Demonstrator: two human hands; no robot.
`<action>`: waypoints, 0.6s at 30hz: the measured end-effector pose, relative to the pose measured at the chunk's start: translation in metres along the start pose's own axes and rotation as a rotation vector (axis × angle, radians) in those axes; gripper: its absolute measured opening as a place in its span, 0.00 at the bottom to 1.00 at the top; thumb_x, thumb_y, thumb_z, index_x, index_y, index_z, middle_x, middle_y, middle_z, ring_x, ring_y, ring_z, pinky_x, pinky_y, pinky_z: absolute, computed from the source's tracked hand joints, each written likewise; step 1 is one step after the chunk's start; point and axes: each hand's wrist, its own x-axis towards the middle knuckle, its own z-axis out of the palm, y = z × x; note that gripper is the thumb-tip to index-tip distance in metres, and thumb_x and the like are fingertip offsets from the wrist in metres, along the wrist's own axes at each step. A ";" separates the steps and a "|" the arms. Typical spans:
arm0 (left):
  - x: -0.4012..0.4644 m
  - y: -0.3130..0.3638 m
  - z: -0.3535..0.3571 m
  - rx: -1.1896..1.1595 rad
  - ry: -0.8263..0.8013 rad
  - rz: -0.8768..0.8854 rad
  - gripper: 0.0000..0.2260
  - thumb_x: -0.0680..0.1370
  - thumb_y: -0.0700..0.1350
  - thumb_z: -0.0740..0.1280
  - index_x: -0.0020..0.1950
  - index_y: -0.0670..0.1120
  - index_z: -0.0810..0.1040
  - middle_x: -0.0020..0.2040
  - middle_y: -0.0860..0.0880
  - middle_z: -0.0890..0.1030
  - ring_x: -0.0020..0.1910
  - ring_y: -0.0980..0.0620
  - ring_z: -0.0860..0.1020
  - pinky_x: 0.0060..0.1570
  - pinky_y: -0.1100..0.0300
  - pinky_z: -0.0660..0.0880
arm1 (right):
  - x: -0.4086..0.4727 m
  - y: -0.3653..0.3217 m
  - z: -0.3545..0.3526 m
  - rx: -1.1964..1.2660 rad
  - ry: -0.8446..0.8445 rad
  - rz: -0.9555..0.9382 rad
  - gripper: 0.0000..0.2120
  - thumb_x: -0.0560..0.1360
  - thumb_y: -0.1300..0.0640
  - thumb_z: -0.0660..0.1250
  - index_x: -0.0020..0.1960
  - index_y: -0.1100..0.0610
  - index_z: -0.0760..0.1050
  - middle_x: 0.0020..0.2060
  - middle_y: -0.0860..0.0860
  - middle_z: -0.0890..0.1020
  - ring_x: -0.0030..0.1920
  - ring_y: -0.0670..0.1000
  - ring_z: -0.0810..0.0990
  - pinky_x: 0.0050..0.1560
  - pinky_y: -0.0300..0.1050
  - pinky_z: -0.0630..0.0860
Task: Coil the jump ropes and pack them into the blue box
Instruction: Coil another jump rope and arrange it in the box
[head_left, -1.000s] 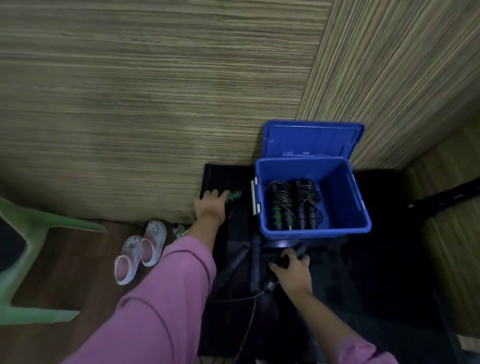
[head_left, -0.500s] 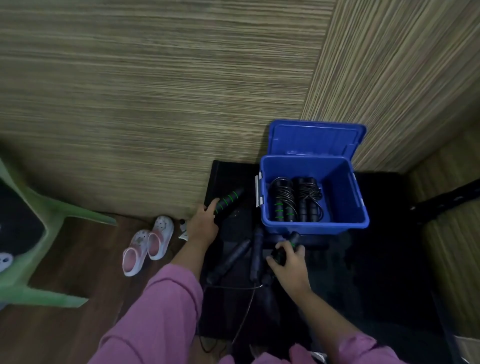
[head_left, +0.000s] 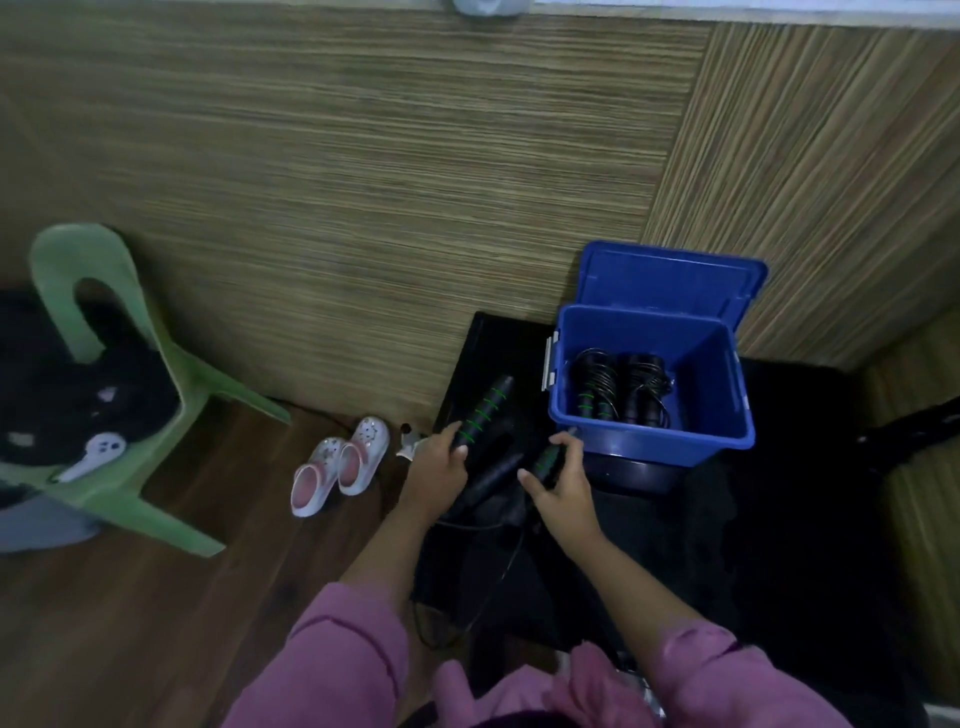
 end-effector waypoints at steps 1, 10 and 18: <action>-0.006 0.001 0.004 -0.039 -0.017 -0.003 0.20 0.79 0.43 0.60 0.71 0.43 0.68 0.58 0.38 0.76 0.53 0.39 0.78 0.56 0.43 0.75 | -0.001 -0.001 0.001 0.016 -0.019 0.000 0.24 0.72 0.61 0.70 0.58 0.47 0.59 0.55 0.54 0.77 0.54 0.53 0.78 0.58 0.51 0.75; -0.039 0.018 0.011 -0.462 -0.078 -0.198 0.20 0.79 0.35 0.59 0.68 0.52 0.70 0.39 0.48 0.75 0.38 0.50 0.75 0.42 0.55 0.73 | 0.000 -0.016 0.016 0.125 -0.092 0.111 0.24 0.72 0.60 0.73 0.61 0.56 0.63 0.57 0.53 0.79 0.55 0.51 0.79 0.55 0.43 0.76; -0.046 0.028 0.007 -0.545 -0.027 -0.193 0.09 0.79 0.48 0.66 0.56 0.58 0.70 0.44 0.48 0.78 0.42 0.50 0.79 0.45 0.44 0.80 | 0.008 -0.020 0.011 0.199 -0.040 0.164 0.21 0.70 0.59 0.75 0.60 0.59 0.74 0.48 0.54 0.82 0.53 0.53 0.81 0.58 0.50 0.78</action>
